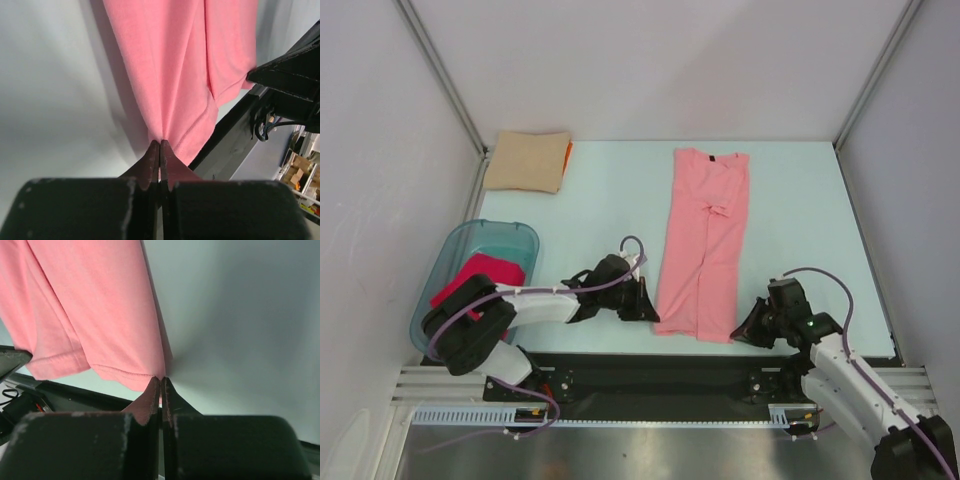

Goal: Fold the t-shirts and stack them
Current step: Fold the tshirt

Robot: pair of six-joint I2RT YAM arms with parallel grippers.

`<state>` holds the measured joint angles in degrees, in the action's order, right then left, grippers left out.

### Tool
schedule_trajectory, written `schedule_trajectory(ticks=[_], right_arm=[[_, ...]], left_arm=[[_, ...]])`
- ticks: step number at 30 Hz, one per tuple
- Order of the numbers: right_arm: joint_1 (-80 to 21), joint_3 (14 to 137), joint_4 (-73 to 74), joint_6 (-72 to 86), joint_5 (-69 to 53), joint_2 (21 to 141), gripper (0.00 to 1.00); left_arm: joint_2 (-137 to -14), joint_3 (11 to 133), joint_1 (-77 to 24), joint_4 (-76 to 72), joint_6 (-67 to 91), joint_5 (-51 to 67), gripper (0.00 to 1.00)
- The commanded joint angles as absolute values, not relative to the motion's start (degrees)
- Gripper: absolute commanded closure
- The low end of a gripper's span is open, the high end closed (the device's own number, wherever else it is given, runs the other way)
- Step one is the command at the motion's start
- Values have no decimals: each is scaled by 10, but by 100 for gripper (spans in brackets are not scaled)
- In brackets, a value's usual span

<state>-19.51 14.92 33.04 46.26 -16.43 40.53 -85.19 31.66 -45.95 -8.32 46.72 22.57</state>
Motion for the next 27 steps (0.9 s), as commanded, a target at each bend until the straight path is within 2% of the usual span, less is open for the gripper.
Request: schedule_trajectory(ticks=[1,4,5,6,7,9,12,18,24,27], right_arm=[[-197,171,416,453,-151,356,100],[-196,174,452,458,-156,329,100],[-197,184,462,458,-152,313,100],[-196,186,471,458,-145,302,100],[-196,192,486,456,-142,288,100],[-196,194,498,457,-143,280,100],[-197,185,501,462,-164,280,100],[-196,173,500,474,-174,255,100],[-196,178,515,473,-176,249,100],[-196,184,525,474,-170,242,100]], left_arm=[[-817,288,-482,-115,523,195,99],[-803,272,-486,-109,520,182,99],[-795,269,-487,-98,510,173,94],[-792,264,-487,-101,508,176,81],[-789,253,-488,-112,507,178,74],[-788,250,-490,-114,499,184,64],[-807,254,-490,-120,494,197,57],[-853,269,-512,-129,497,195,55],[-871,261,-513,-134,510,192,69],[-860,251,-514,-127,511,185,71]])
